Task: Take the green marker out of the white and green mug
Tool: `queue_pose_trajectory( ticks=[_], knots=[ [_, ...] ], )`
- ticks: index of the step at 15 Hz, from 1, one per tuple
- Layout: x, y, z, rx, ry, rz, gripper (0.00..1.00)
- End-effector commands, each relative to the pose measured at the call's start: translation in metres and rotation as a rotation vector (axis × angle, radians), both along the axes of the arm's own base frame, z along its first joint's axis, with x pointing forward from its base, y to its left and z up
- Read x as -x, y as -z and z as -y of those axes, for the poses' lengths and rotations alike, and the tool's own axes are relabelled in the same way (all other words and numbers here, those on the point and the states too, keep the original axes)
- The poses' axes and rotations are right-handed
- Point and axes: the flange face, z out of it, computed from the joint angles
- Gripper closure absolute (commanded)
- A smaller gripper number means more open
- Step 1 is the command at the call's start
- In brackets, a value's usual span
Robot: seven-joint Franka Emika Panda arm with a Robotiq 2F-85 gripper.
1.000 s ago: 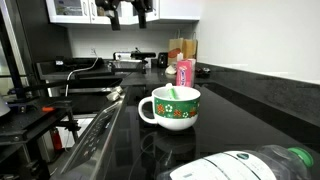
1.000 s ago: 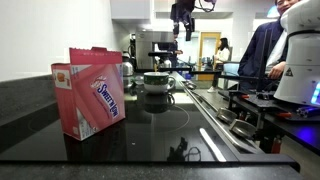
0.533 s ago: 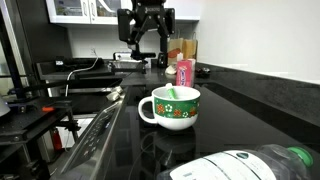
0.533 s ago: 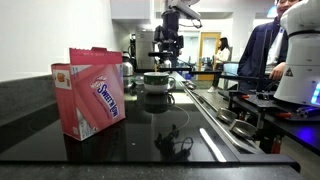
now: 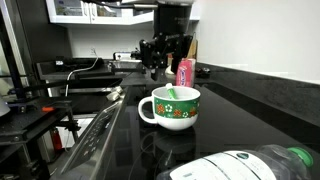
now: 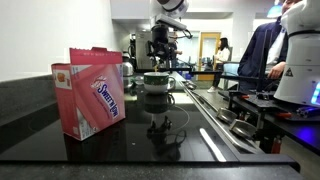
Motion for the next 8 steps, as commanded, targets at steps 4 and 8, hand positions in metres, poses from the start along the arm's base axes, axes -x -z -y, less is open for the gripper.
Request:
queue_pose_trajectory(
  ticks=[4, 8],
  knots=[
    [-0.019, 0.024, 0.030, -0.089, 0.053, -0.053, 0.41],
    [-0.024, 0.040, 0.040, -0.144, 0.061, -0.079, 0.47]
  ],
)
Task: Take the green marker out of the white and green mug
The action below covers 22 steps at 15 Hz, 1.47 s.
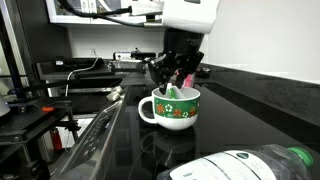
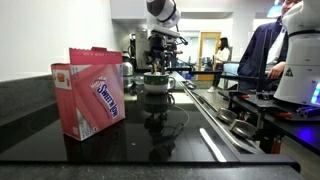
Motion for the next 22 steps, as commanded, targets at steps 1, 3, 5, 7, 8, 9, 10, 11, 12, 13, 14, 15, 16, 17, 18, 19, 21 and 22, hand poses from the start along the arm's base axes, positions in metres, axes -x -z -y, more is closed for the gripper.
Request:
queue_pose_trajectory(
  ticks=[1, 3, 5, 7, 8, 9, 10, 11, 12, 13, 14, 15, 16, 17, 18, 19, 21, 22],
  knots=[
    [-0.007, 0.010, 0.004, -0.083, 0.000, -0.024, 0.49],
    [-0.008, 0.017, 0.004, -0.093, 0.002, -0.041, 0.52],
    [-0.010, 0.023, 0.004, -0.103, 0.003, -0.046, 0.57],
    [-0.010, 0.027, 0.005, -0.104, 0.017, -0.053, 0.81],
    [-0.010, 0.028, 0.006, -0.101, 0.026, -0.053, 0.88],
    [-0.010, 0.025, 0.007, -0.102, 0.024, -0.044, 0.96],
    [-0.010, 0.021, 0.006, -0.090, 0.023, -0.037, 1.00],
    [-0.010, 0.014, 0.004, -0.066, 0.015, -0.028, 0.95],
    [-0.011, 0.006, 0.000, -0.054, 0.001, -0.010, 0.95],
    [-0.013, -0.002, -0.003, -0.047, -0.007, 0.003, 0.95],
    [-0.014, -0.013, -0.008, -0.042, -0.023, 0.021, 0.95],
    [-0.014, -0.024, -0.014, -0.035, -0.027, 0.014, 0.95],
    [-0.013, -0.034, -0.018, -0.020, -0.024, 0.009, 0.95],
    [-0.010, -0.045, -0.021, 0.007, -0.004, -0.022, 0.95],
    [-0.005, -0.056, -0.023, 0.047, 0.026, -0.053, 0.95],
    [-0.001, -0.065, -0.026, 0.050, 0.032, -0.067, 0.95],
    [0.009, -0.084, -0.027, 0.068, 0.051, -0.091, 0.95],
    [0.014, -0.093, -0.025, 0.087, 0.075, -0.092, 0.95]
  ],
)
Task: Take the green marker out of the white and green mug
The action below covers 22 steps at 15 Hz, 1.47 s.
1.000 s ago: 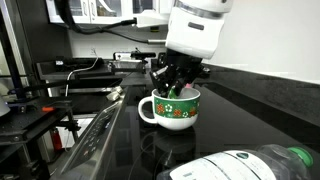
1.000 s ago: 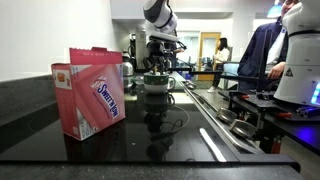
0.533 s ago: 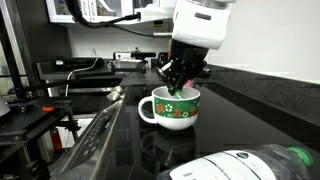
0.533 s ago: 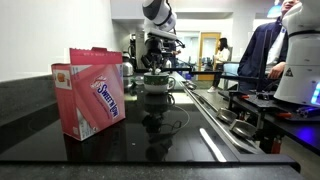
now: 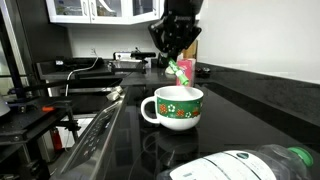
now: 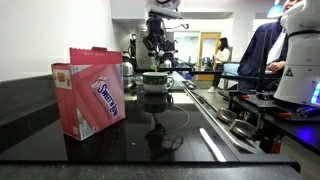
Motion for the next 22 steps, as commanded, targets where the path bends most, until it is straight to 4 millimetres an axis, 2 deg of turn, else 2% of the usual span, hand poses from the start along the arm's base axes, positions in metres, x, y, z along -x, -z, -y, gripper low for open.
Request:
queue_pose_trajectory(
  ticks=[1, 3, 5, 11, 14, 18, 22],
  knots=[
    [0.022, -0.027, 0.005, 0.073, 0.101, -0.037, 0.95],
    [0.030, -0.036, 0.016, 0.108, 0.185, -0.056, 0.95],
    [0.037, -0.036, 0.029, 0.135, 0.257, -0.098, 0.95],
    [0.056, 0.001, 0.060, 0.149, 0.459, -0.242, 0.95],
    [0.061, 0.017, 0.069, 0.203, 0.425, -0.251, 0.95],
    [0.063, 0.036, 0.060, 0.337, 0.189, -0.195, 0.95],
    [0.061, 0.062, 0.038, 0.425, 0.079, -0.057, 0.95]
  ],
)
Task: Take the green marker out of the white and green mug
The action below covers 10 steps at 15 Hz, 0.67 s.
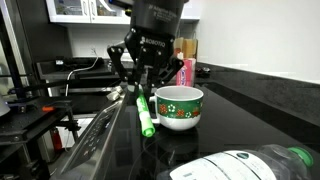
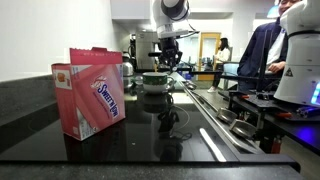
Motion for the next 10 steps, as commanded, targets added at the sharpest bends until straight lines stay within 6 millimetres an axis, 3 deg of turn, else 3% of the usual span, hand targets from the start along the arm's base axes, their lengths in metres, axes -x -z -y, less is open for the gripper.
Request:
queue_pose_trajectory(
  ticks=[1, 6, 10],
  knots=[
    [0.005, 0.015, -0.012, 0.053, -0.094, 0.101, 0.95],
    [0.021, 0.034, -0.008, 0.090, -0.129, 0.164, 0.95],
    [0.022, 0.050, -0.010, 0.094, -0.218, 0.193, 0.95]
  ],
)
